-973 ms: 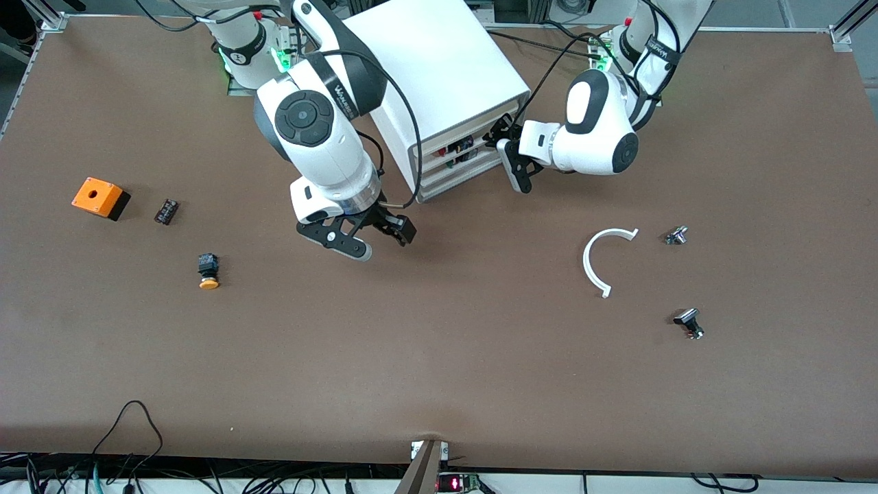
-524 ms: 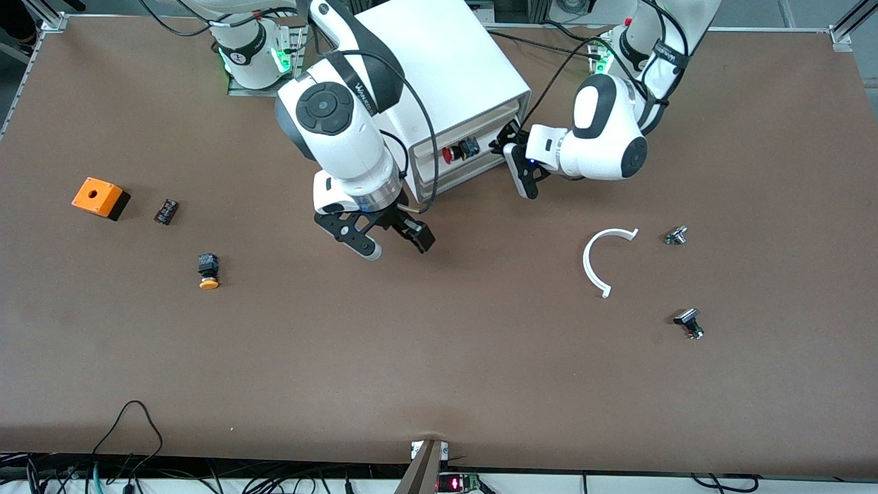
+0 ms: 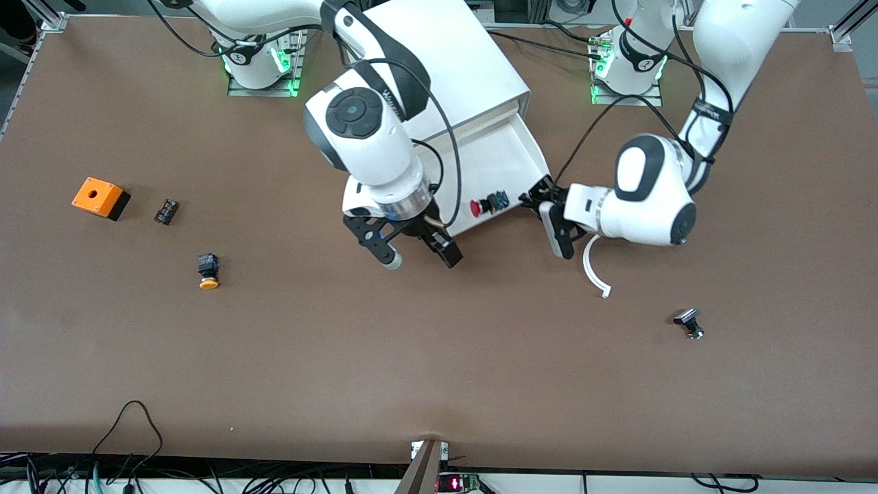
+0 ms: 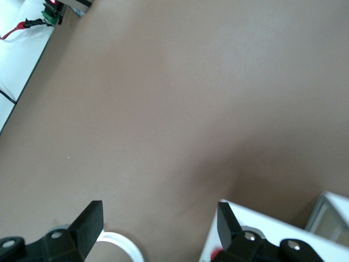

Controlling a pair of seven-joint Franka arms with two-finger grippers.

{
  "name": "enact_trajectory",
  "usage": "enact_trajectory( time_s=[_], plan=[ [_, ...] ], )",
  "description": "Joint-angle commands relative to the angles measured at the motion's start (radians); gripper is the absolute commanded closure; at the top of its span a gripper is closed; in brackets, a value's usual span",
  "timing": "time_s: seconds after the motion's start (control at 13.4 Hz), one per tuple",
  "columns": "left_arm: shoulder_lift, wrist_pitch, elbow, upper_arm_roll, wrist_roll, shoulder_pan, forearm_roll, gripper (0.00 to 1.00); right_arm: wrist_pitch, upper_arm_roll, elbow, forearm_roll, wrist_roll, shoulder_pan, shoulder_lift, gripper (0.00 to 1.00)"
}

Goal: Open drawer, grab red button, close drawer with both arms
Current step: 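Pull the cabinet drawer open with the left gripper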

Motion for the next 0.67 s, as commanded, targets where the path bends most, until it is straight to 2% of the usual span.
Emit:
enact_trajectory(
  time_s=[0.0, 0.07, 0.22, 0.37, 0.45, 0.6],
  plan=[
    [0.052, -0.005, 0.064, -0.004, -0.003, -0.013, 0.082, 1.00, -0.018, -0.015, 0.084, 0.000, 0.120, 0.048, 0.054, 0.01],
    [0.052, -0.002, 0.066, -0.006, 0.012, -0.016, 0.101, 0.01, -0.026, -0.015, 0.083, -0.014, 0.139, 0.071, 0.056, 0.01],
    [0.032, -0.011, 0.072, -0.010, -0.003, -0.010, 0.110, 0.00, -0.017, -0.015, 0.083, -0.050, 0.154, 0.108, 0.086, 0.01],
    [0.029, -0.080, 0.102, -0.004, -0.047, 0.002, 0.110, 0.00, -0.026, -0.015, 0.077, -0.054, 0.192, 0.137, 0.106, 0.01],
    [0.025, -0.154, 0.148, 0.000, -0.113, 0.007, 0.118, 0.00, -0.026, -0.013, 0.077, -0.054, 0.214, 0.148, 0.117, 0.01],
    [0.024, -0.306, 0.271, 0.008, -0.298, 0.010, 0.215, 0.00, -0.026, -0.013, 0.077, -0.051, 0.251, 0.165, 0.142, 0.01]
  ],
)
